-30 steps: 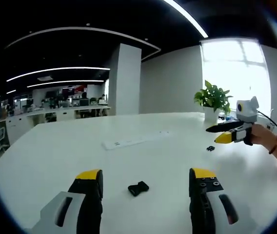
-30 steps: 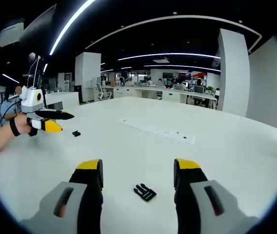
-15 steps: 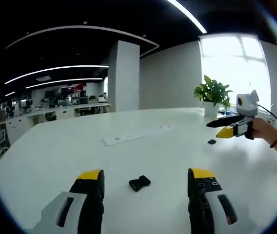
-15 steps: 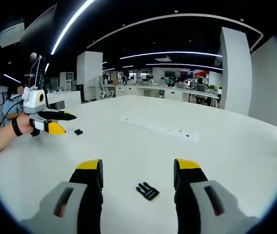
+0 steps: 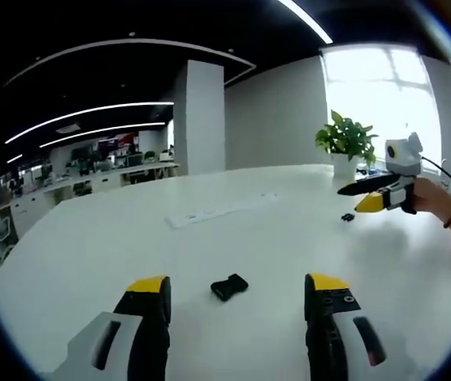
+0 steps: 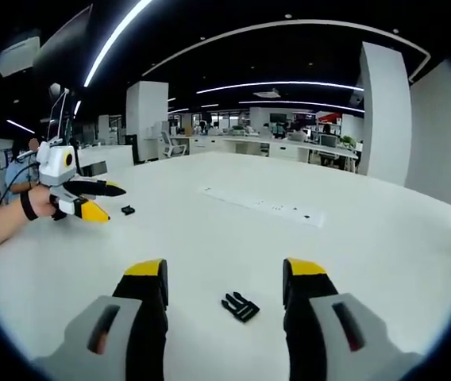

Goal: Snap the two parts of the plastic buckle together until the buckle closes and remains connected.

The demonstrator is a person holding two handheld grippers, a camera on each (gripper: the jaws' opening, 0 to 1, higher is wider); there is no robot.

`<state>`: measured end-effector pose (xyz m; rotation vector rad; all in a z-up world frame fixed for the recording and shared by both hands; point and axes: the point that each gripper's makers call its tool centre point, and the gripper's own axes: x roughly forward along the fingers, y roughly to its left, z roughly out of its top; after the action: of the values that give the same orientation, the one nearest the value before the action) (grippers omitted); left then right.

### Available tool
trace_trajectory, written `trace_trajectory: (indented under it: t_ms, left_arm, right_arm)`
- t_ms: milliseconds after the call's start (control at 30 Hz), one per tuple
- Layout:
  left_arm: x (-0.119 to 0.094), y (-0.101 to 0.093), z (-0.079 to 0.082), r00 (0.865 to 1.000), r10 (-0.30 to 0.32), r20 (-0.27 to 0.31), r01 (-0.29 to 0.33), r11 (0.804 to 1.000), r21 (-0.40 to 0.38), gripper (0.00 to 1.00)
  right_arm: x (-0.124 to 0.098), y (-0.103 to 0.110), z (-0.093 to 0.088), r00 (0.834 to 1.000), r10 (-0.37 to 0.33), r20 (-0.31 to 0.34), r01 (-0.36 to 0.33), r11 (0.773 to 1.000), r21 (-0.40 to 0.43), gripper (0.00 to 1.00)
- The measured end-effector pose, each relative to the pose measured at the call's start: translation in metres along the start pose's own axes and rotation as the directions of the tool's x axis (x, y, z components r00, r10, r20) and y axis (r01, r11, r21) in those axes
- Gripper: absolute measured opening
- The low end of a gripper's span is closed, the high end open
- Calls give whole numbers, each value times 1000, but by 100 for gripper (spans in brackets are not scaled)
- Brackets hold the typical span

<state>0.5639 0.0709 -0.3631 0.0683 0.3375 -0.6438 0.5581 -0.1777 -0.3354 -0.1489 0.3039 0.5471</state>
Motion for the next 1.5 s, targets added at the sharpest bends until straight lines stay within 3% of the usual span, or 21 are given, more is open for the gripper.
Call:
trace_trajectory:
  t_ms: [200,767,1500]
  left_arm:
    - [-1,1,2,1000,-7,10,7,1000,-15,68]
    - [4,4,-4,1000,-5,-19,6,999,35,67]
    - [0,-9,-11,999,-11,-36,14,998,67,65]
  right_arm:
    - [0,0,-4,1000,1,-11,-1,1000,2,58]
    - [3,-1,-11,999,10,-33,-10,1000,4,58]
    - [2,-4,-29,996,2,-88,-2,1000,0,57]
